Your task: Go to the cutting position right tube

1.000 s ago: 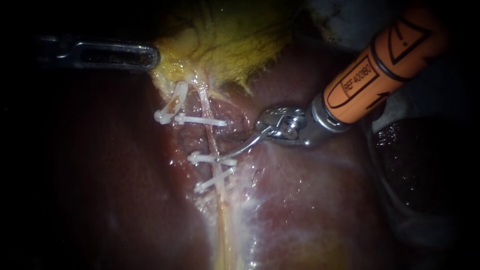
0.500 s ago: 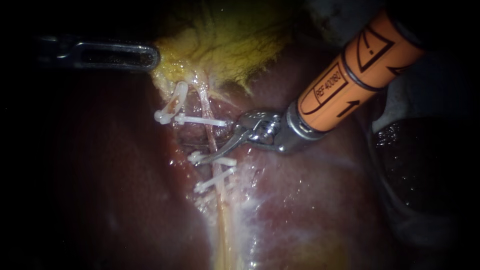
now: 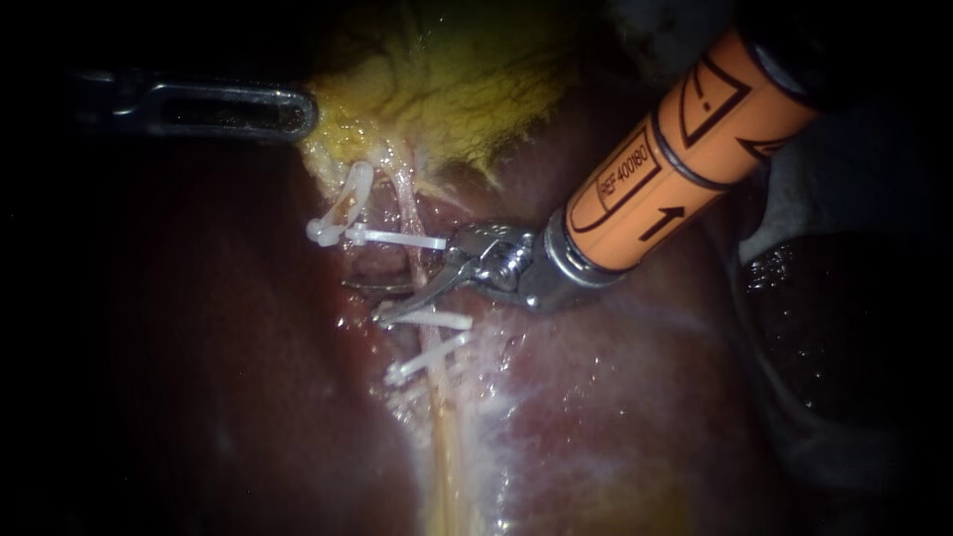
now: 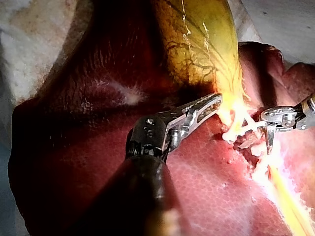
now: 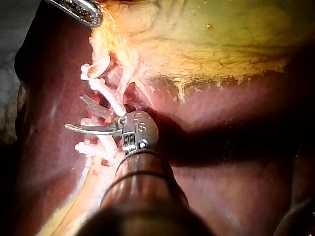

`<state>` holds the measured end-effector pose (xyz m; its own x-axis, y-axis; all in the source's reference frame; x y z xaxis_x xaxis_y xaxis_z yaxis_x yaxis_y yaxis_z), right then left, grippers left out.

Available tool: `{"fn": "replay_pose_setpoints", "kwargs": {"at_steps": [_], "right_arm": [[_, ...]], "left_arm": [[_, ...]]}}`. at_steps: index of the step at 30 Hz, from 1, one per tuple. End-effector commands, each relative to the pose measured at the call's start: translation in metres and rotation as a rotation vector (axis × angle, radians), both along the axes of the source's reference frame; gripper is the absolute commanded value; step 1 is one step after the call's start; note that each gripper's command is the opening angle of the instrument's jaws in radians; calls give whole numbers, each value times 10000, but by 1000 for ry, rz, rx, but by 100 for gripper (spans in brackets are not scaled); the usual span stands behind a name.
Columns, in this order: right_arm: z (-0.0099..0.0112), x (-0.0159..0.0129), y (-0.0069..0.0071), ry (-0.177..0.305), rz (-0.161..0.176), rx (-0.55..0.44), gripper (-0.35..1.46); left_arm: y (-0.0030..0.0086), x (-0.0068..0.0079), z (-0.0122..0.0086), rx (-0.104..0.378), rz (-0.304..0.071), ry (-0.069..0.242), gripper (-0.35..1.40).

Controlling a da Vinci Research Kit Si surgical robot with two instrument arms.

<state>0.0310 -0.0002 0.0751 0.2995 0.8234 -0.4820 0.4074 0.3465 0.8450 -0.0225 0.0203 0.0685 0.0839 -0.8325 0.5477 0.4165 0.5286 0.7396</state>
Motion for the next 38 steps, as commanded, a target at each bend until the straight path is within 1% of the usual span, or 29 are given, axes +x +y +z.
{"fn": "replay_pose_setpoints", "kwargs": {"at_steps": [1, 8, 13, 16, 21, 27, 38], "right_arm": [[-4, 0, 1, -1, -1, 3, 75], [-32, 3, 9, 30, 15, 35, 75], [-48, 7, 9, 50, 17, 50, 75], [-55, 9, 8, 57, 16, 54, 75], [-61, 12, 7, 66, 7, 57, 76], [-62, 12, 6, 76, -10, 58, 76], [-62, 13, 6, 77, -11, 58, 85]], "left_arm": [[0, 0, 0, 0, 0, 0, -35], [0, 0, 0, 0, 0, 0, -35], [0, 0, 0, 0, 0, 0, -35], [0, 1, 0, 0, 0, 0, -35], [0, 1, 0, 0, 0, 0, -35], [0, 1, 0, 0, 0, 0, -35], [0, 1, 0, 0, 0, 0, -35]]}}
